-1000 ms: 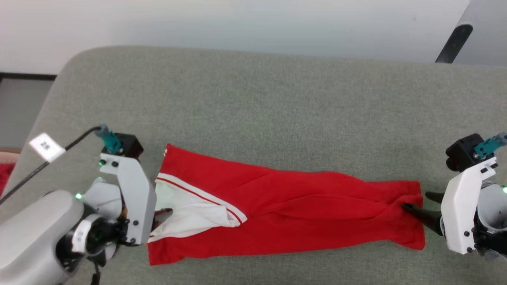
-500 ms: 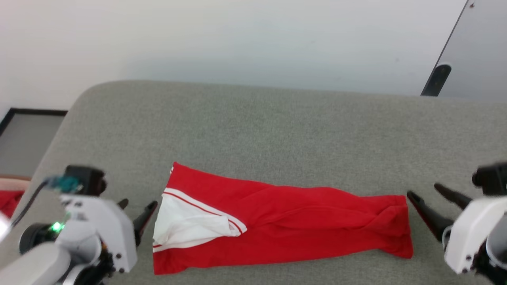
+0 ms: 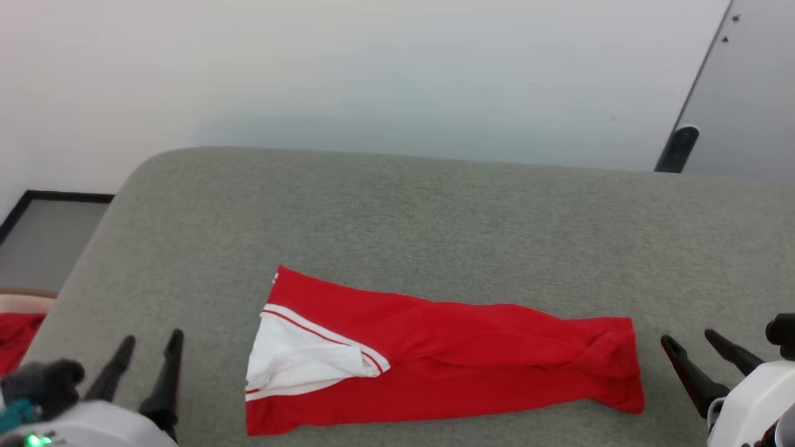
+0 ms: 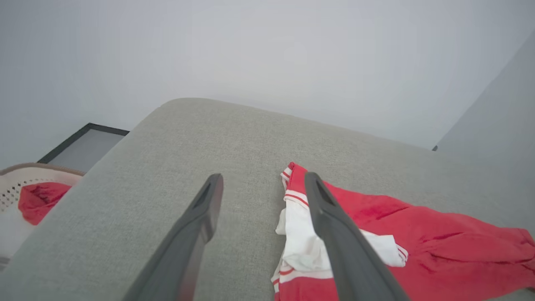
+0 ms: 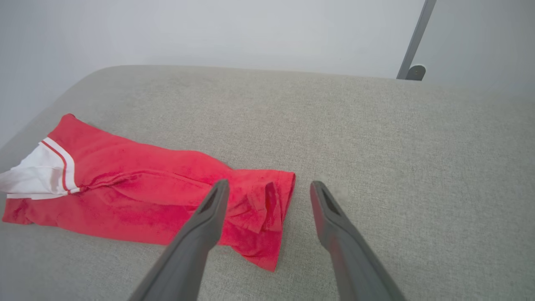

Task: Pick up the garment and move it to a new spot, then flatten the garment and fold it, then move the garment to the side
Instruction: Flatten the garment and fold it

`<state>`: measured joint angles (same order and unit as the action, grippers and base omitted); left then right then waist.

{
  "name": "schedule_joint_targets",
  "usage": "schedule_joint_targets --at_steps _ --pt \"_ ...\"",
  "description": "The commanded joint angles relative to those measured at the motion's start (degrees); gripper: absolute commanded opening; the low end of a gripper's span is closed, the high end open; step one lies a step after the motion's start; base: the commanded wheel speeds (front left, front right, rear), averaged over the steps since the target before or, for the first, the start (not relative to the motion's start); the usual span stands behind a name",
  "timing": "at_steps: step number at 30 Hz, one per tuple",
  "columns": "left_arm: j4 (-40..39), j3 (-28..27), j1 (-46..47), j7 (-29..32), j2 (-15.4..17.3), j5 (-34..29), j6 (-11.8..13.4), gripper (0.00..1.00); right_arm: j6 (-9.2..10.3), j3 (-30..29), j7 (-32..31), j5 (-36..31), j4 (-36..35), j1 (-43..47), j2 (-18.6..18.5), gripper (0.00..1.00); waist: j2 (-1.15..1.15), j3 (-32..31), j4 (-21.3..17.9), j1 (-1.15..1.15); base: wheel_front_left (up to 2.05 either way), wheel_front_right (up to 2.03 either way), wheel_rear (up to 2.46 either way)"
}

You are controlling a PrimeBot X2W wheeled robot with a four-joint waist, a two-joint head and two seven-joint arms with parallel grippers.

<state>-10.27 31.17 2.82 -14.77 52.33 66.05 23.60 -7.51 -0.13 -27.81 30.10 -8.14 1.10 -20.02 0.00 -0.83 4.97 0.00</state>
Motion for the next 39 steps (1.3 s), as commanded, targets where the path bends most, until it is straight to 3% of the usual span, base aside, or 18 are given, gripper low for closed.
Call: schedule_joint_targets --at_steps 1,7,14,22,35,36,37,38,39 --pt "-0.04 -1.76 -2.07 -0.27 -2.0 -2.3 -0.94 1.0 0.05 -0.41 -0.87 -0.51 0.41 0.69 0.03 1.0 0.0 -0.17 1.15 0.0 0.0 0.0 0.0" --pt "1.98 -10.18 -7.41 -0.3 -11.19 -12.28 -5.92 1.0 0.05 -1.63 -8.16 0.43 2.48 -0.27 -0.17 1.0 0.0 0.06 4.39 0.0 0.0 0.0 0.0" --pt "6.24 -15.84 -9.13 -0.3 -20.1 -18.47 -12.55 1.0 0.05 -4.37 -18.87 0.53 5.94 -3.83 -0.61 1.0 0.0 2.06 7.79 0.0 0.0 0.0 0.0" --pt "10.22 -16.73 -5.18 -0.3 -26.17 -23.0 -17.77 1.0 0.05 -6.2 -26.54 -1.35 10.32 -8.2 -1.23 1.0 0.0 6.64 11.58 0.0 0.0 0.0 0.0" --pt "14.71 -19.25 -1.23 -0.3 -32.64 -26.95 -22.51 1.0 0.05 -4.48 -28.44 -1.74 22.27 -11.56 -0.01 1.0 0.0 10.27 15.03 0.0 0.0 0.0 0.0" --pt "15.0 -19.62 -1.09 -0.3 -32.93 -27.1 -22.72 1.0 0.05 -4.15 -28.88 -1.09 23.47 -11.83 0.42 0.69 0.0 10.34 15.16 0.0 0.0 0.0 0.0" --pt "15.26 -19.85 -1.0 -0.3 -33.19 -27.26 -22.98 1.0 0.05 -3.59 -29.25 -0.21 24.38 -12.16 0.72 0.22 0.0 10.42 15.28 0.0 0.0 0.0 0.0" --pt "15.46 -20.09 -0.93 -0.31 -33.45 -27.41 -23.36 1.0 0.04 -3.37 -29.59 0.17 25.33 -12.51 0.82 0.0 0.0 10.5 15.37 0.0 0.0 0.0 0.0" --pt "15.74 -20.36 -0.91 -0.31 -33.64 -27.52 -23.46 1.0 0.03 -2.67 -29.99 0.5 26.06 -12.87 0.57 0.0 0.0 10.57 15.48 0.0 0.0 0.0 0.0"
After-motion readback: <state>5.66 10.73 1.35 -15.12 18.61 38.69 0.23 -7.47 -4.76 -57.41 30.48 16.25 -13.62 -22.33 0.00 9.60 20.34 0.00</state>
